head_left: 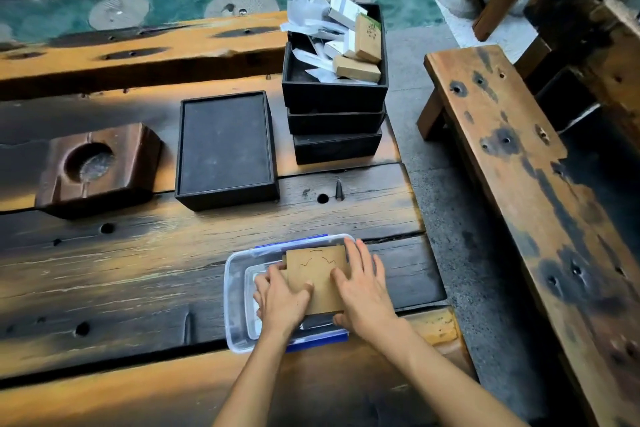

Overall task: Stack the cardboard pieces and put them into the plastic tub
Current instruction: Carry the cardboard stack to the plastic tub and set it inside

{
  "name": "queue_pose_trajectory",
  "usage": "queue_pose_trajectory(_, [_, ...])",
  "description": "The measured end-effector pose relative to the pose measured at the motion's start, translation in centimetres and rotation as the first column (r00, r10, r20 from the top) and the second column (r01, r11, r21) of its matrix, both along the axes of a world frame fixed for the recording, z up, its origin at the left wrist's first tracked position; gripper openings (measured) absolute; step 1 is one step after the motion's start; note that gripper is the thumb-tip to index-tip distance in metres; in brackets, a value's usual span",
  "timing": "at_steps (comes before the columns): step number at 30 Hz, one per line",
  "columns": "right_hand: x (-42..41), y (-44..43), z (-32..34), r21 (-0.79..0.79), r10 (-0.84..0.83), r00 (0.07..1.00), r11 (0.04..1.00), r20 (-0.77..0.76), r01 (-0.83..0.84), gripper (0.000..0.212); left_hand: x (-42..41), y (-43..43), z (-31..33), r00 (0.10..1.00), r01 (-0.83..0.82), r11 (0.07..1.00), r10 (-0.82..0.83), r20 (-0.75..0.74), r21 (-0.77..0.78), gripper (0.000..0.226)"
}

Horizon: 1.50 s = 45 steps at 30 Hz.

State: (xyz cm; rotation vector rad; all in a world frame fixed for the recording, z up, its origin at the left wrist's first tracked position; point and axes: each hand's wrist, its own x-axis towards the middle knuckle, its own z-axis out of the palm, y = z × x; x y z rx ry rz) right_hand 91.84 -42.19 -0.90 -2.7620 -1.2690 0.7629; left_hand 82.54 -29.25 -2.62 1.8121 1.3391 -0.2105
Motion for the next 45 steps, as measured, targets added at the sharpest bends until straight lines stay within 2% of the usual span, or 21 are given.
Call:
queue_pose_trajectory(2, [0.3,0.5,-0.2,-0.025,0.071,0.997,0.997,-0.001,-0.071,0.073,-0.3,0.3,0.1,0.997,0.038,0.999,-0.040,0.066,0.032,0.080])
queue_pose_trajectory(3, [0.6,0.7,-0.3,-0.032,0.093,0.996,0.995,0.003,-0.093,0.076,-0.5,0.4,0.2,0.993,0.058,0.996,-0.064,0.102,0.062,0.078])
queue_pose_trajectory(5, [0.9,1.0,-0.2,-0.037,0.133,0.991,0.991,0.017,-0.132,0.084,-0.9,1.0,0.2,0.974,0.171,0.976,-0.187,0.124,0.133,0.060])
queue_pose_trajectory(7, [0.9,1.2,-0.2,-0.046,0.165,0.985,0.986,0.055,-0.163,0.085,-1.4,1.4,0.3,0.922,0.378,0.917,-0.386,0.043,0.125,0.056])
queue_pose_trajectory(9, [0.9,1.4,-0.2,-0.061,0.181,0.978,0.983,0.102,-0.175,0.080,-1.8,1.6,0.4,0.828,0.561,0.825,-0.558,-0.059,0.064,0.070])
queue_pose_trajectory(12, [0.9,1.7,-0.3,-0.067,0.193,0.972,0.980,0.134,-0.185,0.079,-1.9,1.7,0.0,0.720,0.690,0.718,-0.666,-0.192,0.096,0.076])
queue_pose_trajectory(19, [1.5,1.5,-0.6,-0.082,0.203,0.967,0.978,0.152,-0.193,0.086,-1.6,1.6,-0.3,0.683,0.726,0.672,-0.679,-0.271,0.146,0.081])
queue_pose_trajectory(24, [1.7,1.4,-0.7,-0.089,0.225,0.960,0.973,0.166,-0.213,0.088,-1.1,1.1,0.1,0.629,0.769,0.615,-0.678,-0.382,0.174,0.083])
queue_pose_trajectory(28, [1.9,1.4,-0.9,-0.082,0.220,0.959,0.975,0.178,-0.208,0.090,-1.2,1.3,-0.3,0.647,0.754,0.633,-0.670,-0.363,0.176,0.086])
queue_pose_trajectory(31, [1.8,1.4,-1.0,-0.084,0.217,0.962,0.975,0.163,-0.206,0.100,-0.9,1.6,-0.6,0.658,0.743,0.653,-0.675,-0.333,0.145,0.087])
queue_pose_trajectory(33, [1.7,1.4,-0.8,-0.053,0.180,0.974,0.983,0.141,-0.174,0.104,-0.6,1.8,-0.1,0.660,0.740,0.661,-0.675,-0.330,0.126,0.087])
queue_pose_trajectory(36, [1.0,1.4,0.1,-0.005,0.069,0.996,0.998,0.052,-0.069,0.097,-0.5,2.0,1.1,0.624,0.762,0.638,-0.681,-0.383,0.107,0.085])
queue_pose_trajectory(41, [-0.3,1.5,2.2,-0.091,-0.047,0.997,0.995,-0.063,0.042,0.085,-1.8,1.7,3.6,0.558,0.815,0.568,-0.718,-0.415,0.113,0.069])
queue_pose_trajectory(45, [-2.4,0.0,3.6,-0.088,-0.121,0.990,0.990,-0.071,0.114,0.081,-4.4,1.0,5.1,0.595,0.794,0.582,-0.684,-0.421,0.177,0.077])
